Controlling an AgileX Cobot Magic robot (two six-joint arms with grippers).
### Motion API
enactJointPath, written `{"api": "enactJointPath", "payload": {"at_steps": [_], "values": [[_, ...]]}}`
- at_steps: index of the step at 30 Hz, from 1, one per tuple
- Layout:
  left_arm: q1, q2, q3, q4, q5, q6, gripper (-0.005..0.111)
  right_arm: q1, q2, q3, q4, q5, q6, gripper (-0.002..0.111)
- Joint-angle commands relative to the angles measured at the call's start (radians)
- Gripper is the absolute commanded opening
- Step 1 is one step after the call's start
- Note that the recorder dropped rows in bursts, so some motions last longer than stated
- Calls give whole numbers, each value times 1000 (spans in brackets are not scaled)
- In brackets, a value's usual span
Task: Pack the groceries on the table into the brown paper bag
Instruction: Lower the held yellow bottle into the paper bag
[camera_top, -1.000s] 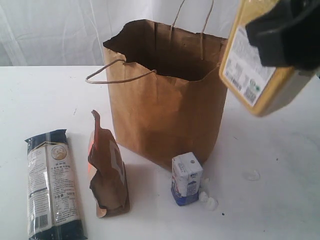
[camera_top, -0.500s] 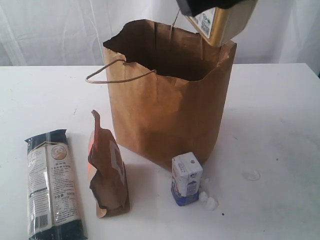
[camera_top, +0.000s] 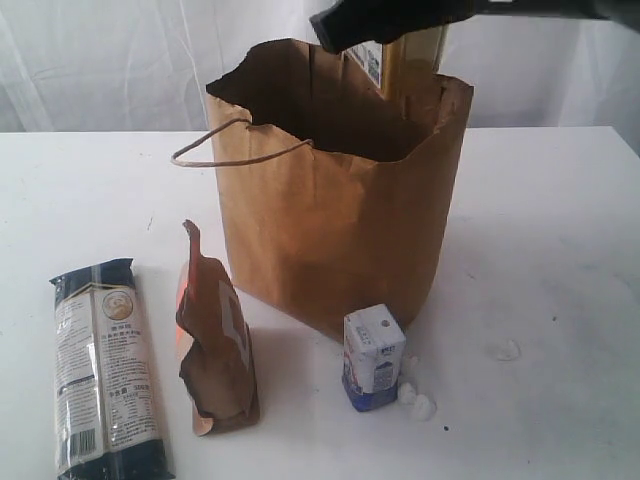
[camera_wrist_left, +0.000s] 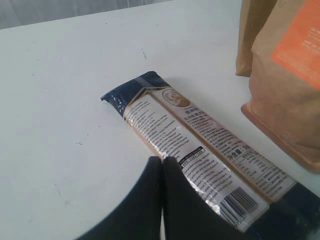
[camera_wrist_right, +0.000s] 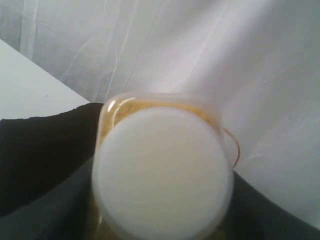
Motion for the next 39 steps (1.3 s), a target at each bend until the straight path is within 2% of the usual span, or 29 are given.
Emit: {"api": "enactJointPath", "payload": {"at_steps": [1,17,29,39], "values": [[1,-4,4,-8,0,0,0,-55,57,-21,24,-124,-13,0],[1,-4,4,-8,0,0,0,-107,263,-21,117,-213,-17,0],[1,-4,4,-8,0,0,0,-107,243,-21,190,-241,-12,0],[1,-4,4,-8,0,0,0,-107,242,-21,230,-194,-12,0]]}}
